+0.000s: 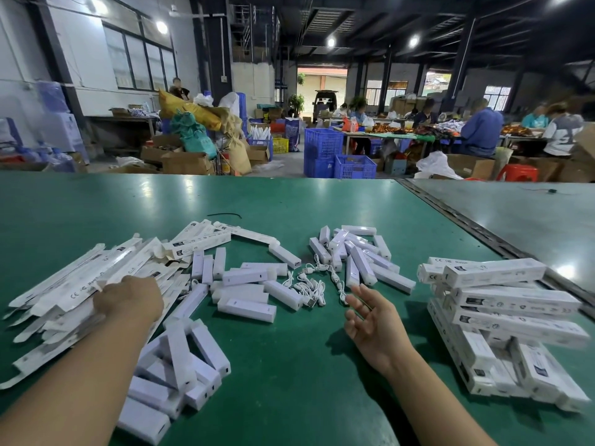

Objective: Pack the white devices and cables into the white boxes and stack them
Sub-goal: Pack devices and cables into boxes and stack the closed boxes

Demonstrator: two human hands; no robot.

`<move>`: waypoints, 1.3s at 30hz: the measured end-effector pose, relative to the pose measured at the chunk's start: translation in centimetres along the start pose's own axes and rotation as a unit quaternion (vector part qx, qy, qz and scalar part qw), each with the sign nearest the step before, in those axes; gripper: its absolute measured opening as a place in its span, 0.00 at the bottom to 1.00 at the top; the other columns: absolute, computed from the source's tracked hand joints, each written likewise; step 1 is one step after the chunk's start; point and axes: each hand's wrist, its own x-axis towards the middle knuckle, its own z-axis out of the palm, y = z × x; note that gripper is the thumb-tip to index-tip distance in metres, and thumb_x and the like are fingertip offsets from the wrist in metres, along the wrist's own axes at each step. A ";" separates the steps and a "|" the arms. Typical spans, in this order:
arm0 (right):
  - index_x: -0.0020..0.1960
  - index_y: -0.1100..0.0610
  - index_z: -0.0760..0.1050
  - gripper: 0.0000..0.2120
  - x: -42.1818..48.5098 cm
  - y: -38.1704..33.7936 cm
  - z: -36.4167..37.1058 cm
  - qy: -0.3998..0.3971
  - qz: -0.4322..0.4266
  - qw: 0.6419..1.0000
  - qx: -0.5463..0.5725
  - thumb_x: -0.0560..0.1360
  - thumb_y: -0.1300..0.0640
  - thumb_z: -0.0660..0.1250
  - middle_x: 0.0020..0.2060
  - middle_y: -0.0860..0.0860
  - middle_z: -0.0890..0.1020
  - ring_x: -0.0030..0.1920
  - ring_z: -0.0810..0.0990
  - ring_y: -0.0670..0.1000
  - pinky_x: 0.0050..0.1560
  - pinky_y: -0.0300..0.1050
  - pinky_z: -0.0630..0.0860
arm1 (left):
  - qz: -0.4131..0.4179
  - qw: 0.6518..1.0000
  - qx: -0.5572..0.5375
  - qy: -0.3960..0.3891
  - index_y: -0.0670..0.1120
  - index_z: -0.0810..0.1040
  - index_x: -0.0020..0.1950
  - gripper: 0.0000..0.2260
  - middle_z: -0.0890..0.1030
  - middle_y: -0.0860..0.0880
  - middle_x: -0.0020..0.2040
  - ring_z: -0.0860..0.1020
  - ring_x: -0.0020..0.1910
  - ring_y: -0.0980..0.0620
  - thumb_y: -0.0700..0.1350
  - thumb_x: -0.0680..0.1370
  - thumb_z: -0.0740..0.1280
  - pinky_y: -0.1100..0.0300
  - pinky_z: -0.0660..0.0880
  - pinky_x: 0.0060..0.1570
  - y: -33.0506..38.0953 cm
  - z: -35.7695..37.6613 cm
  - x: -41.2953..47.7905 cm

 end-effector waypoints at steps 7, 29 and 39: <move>0.55 0.56 0.79 0.10 0.0 0.1 0.0 0.002 0.003 1.000 0.002 0.75 0.55 0.67 0.34 0.49 0.81 0.26 0.74 0.46 0.25 0.37 0.71 | 0.031 0.997 0.015 0.070 0.51 0.75 0.63 0.14 0.79 0.48 0.60 0.73 0.62 0.47 0.41 0.79 0.60 0.52 0.70 0.59 0.3 0.9 0.6; 0.54 0.56 0.78 0.09 0.0 0.2 0.0 -0.012 0.006 1.000 0.000 0.75 0.55 0.67 0.35 0.49 0.81 0.26 0.73 0.46 0.25 0.37 0.71 | 0.076 0.984 -0.024 0.162 0.45 0.78 0.60 0.11 0.78 0.47 0.56 0.76 0.50 0.48 0.41 0.82 0.58 0.56 0.73 0.48 -1.0 1.9 1.3; 0.54 0.56 0.79 0.09 -0.1 0.2 0.1 -0.017 0.006 1.000 -0.010 0.75 0.55 0.67 0.35 0.49 0.81 0.27 0.74 0.46 0.26 0.37 0.71 | 0.090 0.960 0.075 0.256 0.53 0.77 0.60 0.15 0.80 0.52 0.59 0.75 0.60 0.51 0.39 0.79 0.57 0.52 0.65 0.59 -0.7 0.7 1.0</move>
